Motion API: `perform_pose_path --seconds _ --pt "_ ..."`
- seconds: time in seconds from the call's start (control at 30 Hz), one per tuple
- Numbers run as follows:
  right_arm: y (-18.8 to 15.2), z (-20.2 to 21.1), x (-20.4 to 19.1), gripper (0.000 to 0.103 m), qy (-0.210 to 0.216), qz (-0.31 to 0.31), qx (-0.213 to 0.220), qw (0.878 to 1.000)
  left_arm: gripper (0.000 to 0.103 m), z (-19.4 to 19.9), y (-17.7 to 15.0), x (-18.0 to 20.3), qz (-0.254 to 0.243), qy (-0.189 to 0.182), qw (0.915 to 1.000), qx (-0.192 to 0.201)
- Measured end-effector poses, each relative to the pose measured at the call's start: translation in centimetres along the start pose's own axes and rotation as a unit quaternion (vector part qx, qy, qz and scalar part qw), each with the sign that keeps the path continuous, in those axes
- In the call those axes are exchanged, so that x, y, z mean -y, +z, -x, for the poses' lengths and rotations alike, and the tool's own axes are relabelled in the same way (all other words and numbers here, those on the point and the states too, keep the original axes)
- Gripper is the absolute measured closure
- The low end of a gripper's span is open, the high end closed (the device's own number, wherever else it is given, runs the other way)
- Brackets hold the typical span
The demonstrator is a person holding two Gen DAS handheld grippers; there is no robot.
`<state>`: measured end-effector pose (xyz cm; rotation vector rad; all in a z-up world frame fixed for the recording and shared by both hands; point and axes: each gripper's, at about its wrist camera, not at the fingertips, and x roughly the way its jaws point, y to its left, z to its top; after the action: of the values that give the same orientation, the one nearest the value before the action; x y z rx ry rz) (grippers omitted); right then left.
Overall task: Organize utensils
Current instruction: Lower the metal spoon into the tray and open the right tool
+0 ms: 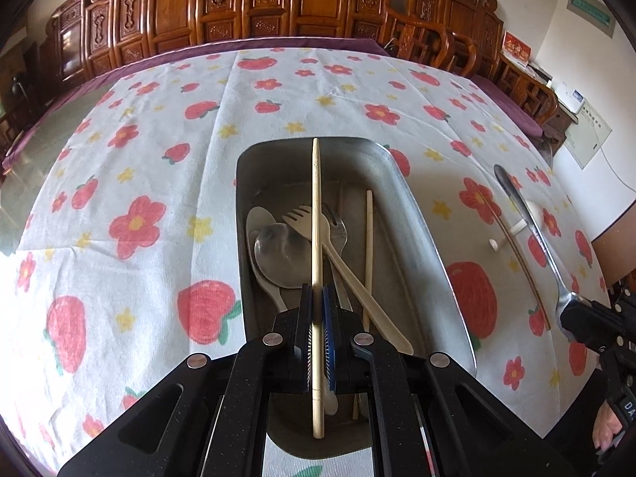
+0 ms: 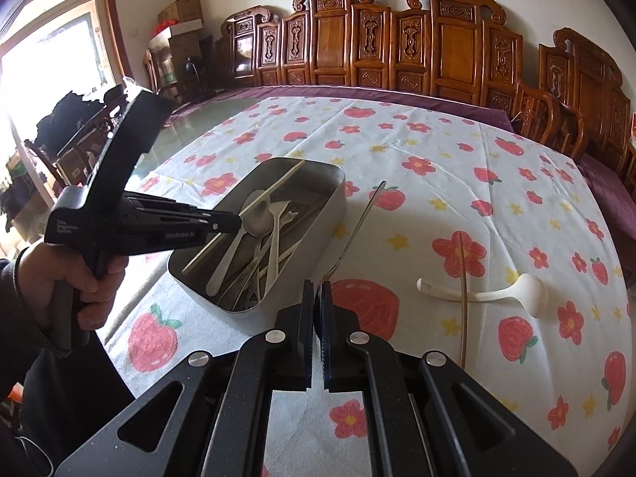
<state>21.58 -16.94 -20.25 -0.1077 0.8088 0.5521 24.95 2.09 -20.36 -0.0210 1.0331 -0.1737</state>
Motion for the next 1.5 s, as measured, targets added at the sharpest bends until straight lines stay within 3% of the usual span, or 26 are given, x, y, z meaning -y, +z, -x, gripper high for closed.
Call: perform_pose_path --seconds 0.33,0.43,0.67,1.03,1.5 --pt "1.0 -0.3 -0.8 0.099 0.002 0.006 0.003 1.000 0.096 -0.4 -0.1 -0.4 0.009 -0.001 1.0000 -0.001" --pt "1.4 -0.3 -1.1 0.099 0.004 0.007 0.004 1.000 0.087 0.8 -0.3 -0.7 0.010 -0.003 0.9999 0.009" --pt "2.5 -0.9 -2.5 0.099 0.018 0.006 0.009 1.000 0.087 4.7 -0.5 -1.7 0.009 0.006 0.9990 0.042" --pt "4.3 -4.1 -4.0 0.099 0.040 0.000 -0.013 0.999 0.087 9.3 -0.6 -3.7 0.009 0.023 0.9970 0.074" --pt "5.0 -10.0 -5.4 0.099 0.066 0.008 -0.056 0.996 0.087 9.1 0.1 -5.5 0.016 0.031 0.9967 0.073"
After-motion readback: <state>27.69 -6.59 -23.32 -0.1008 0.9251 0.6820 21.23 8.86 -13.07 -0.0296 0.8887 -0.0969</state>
